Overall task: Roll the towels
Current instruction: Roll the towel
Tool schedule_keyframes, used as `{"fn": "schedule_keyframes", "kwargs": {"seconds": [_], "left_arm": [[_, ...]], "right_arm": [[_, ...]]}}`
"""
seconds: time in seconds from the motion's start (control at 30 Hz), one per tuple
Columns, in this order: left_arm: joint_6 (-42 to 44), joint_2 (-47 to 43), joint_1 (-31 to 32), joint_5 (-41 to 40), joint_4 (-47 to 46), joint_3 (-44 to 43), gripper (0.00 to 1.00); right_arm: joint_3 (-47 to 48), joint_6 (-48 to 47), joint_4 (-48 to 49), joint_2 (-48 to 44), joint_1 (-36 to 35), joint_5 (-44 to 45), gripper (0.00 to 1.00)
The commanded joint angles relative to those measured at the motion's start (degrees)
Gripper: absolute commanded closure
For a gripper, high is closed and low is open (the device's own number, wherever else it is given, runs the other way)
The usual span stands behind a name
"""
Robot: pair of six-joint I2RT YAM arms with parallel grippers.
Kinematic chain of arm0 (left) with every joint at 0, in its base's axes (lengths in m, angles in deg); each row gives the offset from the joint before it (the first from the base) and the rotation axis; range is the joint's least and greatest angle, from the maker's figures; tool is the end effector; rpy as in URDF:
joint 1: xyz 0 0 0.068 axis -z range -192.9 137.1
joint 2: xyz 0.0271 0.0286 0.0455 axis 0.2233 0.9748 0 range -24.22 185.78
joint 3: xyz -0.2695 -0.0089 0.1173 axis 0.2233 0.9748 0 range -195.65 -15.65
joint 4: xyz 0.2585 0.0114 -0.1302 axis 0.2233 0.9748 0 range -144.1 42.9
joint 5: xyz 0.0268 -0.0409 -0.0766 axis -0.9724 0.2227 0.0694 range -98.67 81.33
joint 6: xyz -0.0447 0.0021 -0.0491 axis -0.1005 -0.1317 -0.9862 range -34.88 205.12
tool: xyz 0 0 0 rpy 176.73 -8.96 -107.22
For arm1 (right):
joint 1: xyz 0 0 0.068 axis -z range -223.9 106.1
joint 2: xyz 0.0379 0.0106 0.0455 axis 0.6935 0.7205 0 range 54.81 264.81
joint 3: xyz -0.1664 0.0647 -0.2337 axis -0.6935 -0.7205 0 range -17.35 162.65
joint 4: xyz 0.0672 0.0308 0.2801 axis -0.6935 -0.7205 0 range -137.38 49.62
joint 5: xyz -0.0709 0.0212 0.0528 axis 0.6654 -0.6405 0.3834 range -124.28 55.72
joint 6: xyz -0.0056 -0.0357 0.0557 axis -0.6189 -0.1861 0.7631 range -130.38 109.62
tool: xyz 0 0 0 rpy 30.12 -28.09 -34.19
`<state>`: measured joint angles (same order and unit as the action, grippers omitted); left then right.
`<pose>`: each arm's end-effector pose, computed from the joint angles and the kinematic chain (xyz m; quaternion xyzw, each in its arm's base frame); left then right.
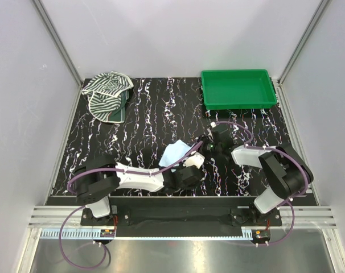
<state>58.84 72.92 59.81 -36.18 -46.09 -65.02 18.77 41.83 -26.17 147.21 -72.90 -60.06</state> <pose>0.1280 -0.3294 0.1341 0.3017 0.8808 -0.0697 0.3584 0.2728 0.1774 0.1226 0.0905 0.8908 0.4124 0.1680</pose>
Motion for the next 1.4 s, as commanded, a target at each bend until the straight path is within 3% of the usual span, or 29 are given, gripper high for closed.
{"fn": "schedule_keyframes", "kwargs": {"seconds": [0.0,0.03,0.2,0.33,0.5,0.67,0.83,1.03,1.13,1.37], "left_arm": [[-1.22,1.82,-0.20,2.98,0.34,1.29,0.96],[-1.57,1.13,-0.55,3.77,-0.01,1.90,0.99],[-5.18,-0.81,-3.36,13.95,-5.45,4.89,1.00],[-8.08,-1.87,-6.43,21.60,-10.72,7.70,1.00],[-12.73,-3.18,-9.51,31.62,-18.37,11.56,1.00],[-20.27,-4.94,-14.51,41.72,-31.17,17.80,1.00],[-28.98,-4.33,-19.17,46.93,-42.71,25.44,1.00],[-40.23,1.63,-22.86,51.67,-65.10,33.18,1.00],[-48.83,7.61,-24.28,53.52,-82.30,36.61,1.00],[-54.40,16.05,-26.30,53.88,-95.54,40.22,1.00]], "right_arm": [[0.79,-3.77,-10.60,-2.74,-0.54,4.15,0.54],[1.67,-4.56,-13.83,-3.45,-0.54,4.94,0.53],[10.80,-10.45,-29.66,-8.72,0.68,13.37,0.28],[17.75,-12.91,-44.41,-12.59,1.39,29.77,0.20],[19.26,-12.92,-47.18,-19.09,2.54,32.55,0.19],[10.13,-10.38,-36.21,-29.35,2.54,23.78,0.20],[1.08,-6.77,-22.41,-32.55,2.45,13.24,0.25],[-5.61,-1.67,-8.08,-29.39,0.43,7.68,0.30],[-7.28,0.87,-2.20,-26.84,-1.32,6.89,0.30],[-11.24,5.62,15.02,-18.94,-4.14,5.30,0.35]]}}
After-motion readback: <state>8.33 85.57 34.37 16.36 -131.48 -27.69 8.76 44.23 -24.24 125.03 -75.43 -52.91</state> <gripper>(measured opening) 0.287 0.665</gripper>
